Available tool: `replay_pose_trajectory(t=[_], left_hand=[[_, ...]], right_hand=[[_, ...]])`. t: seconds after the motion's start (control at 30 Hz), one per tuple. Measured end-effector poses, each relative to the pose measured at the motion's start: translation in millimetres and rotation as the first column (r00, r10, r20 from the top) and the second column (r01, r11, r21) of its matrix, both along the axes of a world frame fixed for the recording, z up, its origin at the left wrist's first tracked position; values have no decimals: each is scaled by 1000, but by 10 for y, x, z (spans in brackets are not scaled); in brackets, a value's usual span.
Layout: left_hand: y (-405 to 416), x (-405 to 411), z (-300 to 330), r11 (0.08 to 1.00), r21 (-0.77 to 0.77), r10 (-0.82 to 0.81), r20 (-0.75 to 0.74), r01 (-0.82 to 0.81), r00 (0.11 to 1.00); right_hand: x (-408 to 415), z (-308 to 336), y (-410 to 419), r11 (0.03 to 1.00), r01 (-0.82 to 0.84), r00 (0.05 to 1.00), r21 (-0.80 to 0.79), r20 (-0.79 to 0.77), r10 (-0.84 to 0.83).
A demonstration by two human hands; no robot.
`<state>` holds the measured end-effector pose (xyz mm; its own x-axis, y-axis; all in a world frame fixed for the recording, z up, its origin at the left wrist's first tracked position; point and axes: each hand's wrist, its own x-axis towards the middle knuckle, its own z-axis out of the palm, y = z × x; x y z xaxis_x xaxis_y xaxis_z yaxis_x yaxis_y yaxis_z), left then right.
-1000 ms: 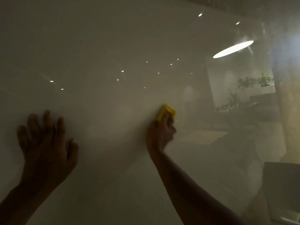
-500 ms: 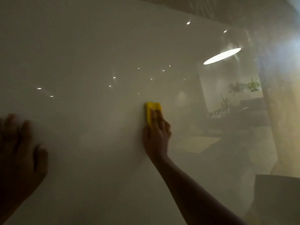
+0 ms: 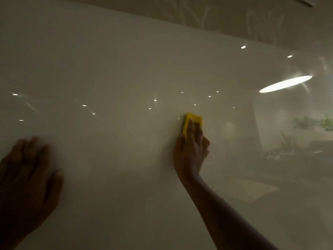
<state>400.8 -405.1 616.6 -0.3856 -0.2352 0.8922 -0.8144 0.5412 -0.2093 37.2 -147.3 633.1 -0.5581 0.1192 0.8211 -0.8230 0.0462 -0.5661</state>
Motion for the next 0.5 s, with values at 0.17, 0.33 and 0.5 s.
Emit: replay_pose_trajectory(t=[0.17, 0.33, 0.5], left_hand=[[664, 29, 106, 957, -291, -50, -89, 22, 995], [967, 276, 212, 963, -263, 4, -179, -52, 984], [917, 966, 188, 970, -226, 52, -163, -89, 985]], right_hand=[[948, -29, -226, 951, 38, 641, 306, -738, 211], [1035, 238, -274, 907, 225, 303, 356, -910, 282], [747, 815, -204, 996, 24, 888, 80, -460, 16]])
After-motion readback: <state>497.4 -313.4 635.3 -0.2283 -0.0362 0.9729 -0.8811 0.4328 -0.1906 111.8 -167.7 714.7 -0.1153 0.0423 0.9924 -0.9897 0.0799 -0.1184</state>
